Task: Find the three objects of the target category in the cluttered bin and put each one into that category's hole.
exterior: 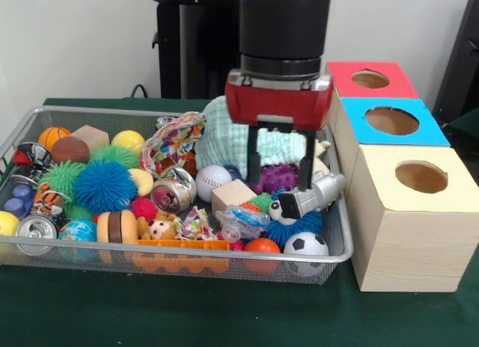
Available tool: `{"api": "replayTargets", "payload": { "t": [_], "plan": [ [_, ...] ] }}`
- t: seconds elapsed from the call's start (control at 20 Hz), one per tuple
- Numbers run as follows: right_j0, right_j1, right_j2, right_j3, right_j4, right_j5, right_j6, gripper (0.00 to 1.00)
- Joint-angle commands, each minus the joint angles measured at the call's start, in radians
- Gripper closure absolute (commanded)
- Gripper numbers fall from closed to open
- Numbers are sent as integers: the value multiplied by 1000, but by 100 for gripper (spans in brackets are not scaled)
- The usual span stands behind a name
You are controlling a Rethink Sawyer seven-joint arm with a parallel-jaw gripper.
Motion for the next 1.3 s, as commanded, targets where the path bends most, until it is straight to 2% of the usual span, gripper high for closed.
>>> {"api": "replayTargets", "payload": {
  "t": [0.05, 0.45, 1.3],
  "plan": [
    [-54, 122, 64, 39, -89, -41, -82, 0],
    [-55, 188, 57, -12, -142, -95, -47, 0],
    [-51, 226, 73, -42, -171, -109, -29, 0]
  ]
}}
